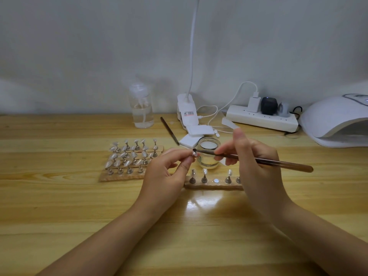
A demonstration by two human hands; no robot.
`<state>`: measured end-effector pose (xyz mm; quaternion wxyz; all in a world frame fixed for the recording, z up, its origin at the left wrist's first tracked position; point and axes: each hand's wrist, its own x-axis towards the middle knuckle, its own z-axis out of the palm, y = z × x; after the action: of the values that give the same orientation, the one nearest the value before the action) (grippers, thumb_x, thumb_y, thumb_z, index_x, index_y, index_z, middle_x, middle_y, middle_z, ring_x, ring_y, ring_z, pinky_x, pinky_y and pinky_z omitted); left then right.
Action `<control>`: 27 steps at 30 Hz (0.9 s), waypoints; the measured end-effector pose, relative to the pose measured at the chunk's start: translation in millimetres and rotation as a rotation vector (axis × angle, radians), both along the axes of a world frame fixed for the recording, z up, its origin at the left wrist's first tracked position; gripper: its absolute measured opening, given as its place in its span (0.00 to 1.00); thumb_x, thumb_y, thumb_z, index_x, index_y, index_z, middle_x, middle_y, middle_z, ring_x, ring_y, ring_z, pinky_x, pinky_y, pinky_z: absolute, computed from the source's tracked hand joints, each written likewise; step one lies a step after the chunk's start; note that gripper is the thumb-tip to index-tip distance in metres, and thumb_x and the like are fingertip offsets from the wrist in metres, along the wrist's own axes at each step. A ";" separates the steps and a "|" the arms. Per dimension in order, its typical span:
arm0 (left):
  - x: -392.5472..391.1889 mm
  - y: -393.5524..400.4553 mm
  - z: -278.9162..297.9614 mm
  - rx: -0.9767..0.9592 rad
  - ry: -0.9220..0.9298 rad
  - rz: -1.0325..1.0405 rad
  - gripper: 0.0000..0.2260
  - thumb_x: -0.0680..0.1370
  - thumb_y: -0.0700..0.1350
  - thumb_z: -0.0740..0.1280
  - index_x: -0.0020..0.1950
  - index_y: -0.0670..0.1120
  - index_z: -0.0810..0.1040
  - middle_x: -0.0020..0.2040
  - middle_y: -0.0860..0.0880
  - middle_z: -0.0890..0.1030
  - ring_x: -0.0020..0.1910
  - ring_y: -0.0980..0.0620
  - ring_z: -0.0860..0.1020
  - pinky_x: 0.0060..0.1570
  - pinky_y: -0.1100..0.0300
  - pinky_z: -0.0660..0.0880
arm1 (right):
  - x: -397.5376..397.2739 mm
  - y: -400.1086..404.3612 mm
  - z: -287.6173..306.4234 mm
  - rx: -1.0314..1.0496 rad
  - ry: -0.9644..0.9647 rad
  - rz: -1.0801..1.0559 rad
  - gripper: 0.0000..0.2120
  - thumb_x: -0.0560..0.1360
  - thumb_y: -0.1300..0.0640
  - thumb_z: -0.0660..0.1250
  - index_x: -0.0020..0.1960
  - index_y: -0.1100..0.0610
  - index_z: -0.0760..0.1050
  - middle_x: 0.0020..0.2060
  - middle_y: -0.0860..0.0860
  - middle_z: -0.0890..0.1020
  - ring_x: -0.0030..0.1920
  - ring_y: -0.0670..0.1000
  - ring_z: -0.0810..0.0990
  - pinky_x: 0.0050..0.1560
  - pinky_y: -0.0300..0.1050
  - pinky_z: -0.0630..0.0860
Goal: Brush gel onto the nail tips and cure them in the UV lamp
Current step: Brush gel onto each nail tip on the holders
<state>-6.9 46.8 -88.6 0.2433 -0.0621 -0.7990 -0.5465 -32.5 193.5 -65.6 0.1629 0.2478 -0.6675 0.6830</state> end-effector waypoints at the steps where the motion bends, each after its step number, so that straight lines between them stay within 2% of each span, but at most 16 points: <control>1: 0.1 0.0 -0.1 0.004 -0.004 0.003 0.12 0.74 0.36 0.66 0.47 0.54 0.80 0.45 0.57 0.81 0.47 0.58 0.78 0.48 0.65 0.73 | -0.1 1.0 -0.5 -0.012 -0.005 -0.004 0.19 0.75 0.48 0.57 0.33 0.55 0.79 0.28 0.46 0.81 0.31 0.41 0.79 0.33 0.28 0.71; 5: 1.0 -0.3 0.4 0.005 -0.008 0.002 0.11 0.74 0.36 0.66 0.48 0.53 0.80 0.46 0.56 0.81 0.49 0.58 0.78 0.49 0.65 0.74 | -0.5 5.7 -0.5 -0.064 -0.015 -0.033 0.22 0.76 0.51 0.55 0.28 0.52 0.78 0.25 0.49 0.80 0.27 0.43 0.78 0.32 0.29 0.71; 9: 1.4 -0.5 0.6 0.003 -0.011 -0.005 0.10 0.74 0.36 0.66 0.50 0.50 0.81 0.46 0.55 0.81 0.49 0.58 0.78 0.48 0.66 0.73 | -2.9 3.1 1.2 -0.002 0.011 -0.037 0.19 0.76 0.51 0.56 0.33 0.55 0.79 0.28 0.46 0.81 0.31 0.41 0.78 0.34 0.28 0.71; 12: 1.9 -0.2 0.7 -0.004 -0.009 -0.004 0.10 0.74 0.36 0.67 0.49 0.50 0.81 0.45 0.56 0.81 0.47 0.60 0.77 0.48 0.67 0.72 | -2.8 1.4 2.2 0.037 0.006 -0.013 0.18 0.75 0.49 0.57 0.34 0.53 0.79 0.30 0.48 0.82 0.32 0.40 0.78 0.34 0.28 0.70; 15: 2.3 0.3 1.2 -0.007 -0.006 0.005 0.12 0.74 0.36 0.67 0.48 0.54 0.80 0.44 0.56 0.81 0.47 0.59 0.77 0.48 0.65 0.73 | -2.2 4.0 2.6 0.005 -0.015 -0.005 0.20 0.75 0.49 0.57 0.31 0.54 0.79 0.27 0.49 0.81 0.29 0.42 0.78 0.32 0.30 0.71; 18: 2.1 0.8 1.5 -0.029 -0.006 0.013 0.10 0.74 0.37 0.67 0.49 0.51 0.81 0.45 0.56 0.81 0.47 0.59 0.77 0.49 0.62 0.74 | -2.1 6.4 3.8 -0.018 -0.020 -0.038 0.23 0.76 0.49 0.55 0.26 0.53 0.78 0.24 0.51 0.80 0.25 0.44 0.77 0.29 0.32 0.70; 24: 4.0 0.8 2.7 -0.027 -0.009 0.009 0.10 0.74 0.37 0.67 0.50 0.50 0.81 0.45 0.55 0.81 0.47 0.59 0.77 0.49 0.60 0.74 | -2.2 2.7 4.6 0.028 0.040 -0.032 0.18 0.75 0.50 0.57 0.33 0.53 0.78 0.28 0.44 0.81 0.31 0.40 0.78 0.33 0.28 0.70; 27: 4.4 1.6 3.4 -0.020 -0.009 0.016 0.11 0.74 0.37 0.67 0.48 0.54 0.79 0.44 0.56 0.80 0.46 0.60 0.77 0.49 0.60 0.74 | -2.2 3.1 3.0 0.047 0.037 -0.012 0.17 0.75 0.49 0.58 0.33 0.53 0.78 0.29 0.45 0.82 0.31 0.40 0.79 0.33 0.27 0.70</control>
<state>-2.5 48.4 -85.2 0.2433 -0.0557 -0.8059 -0.5369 -34.7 196.6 -62.6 0.1737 0.2602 -0.6819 0.6612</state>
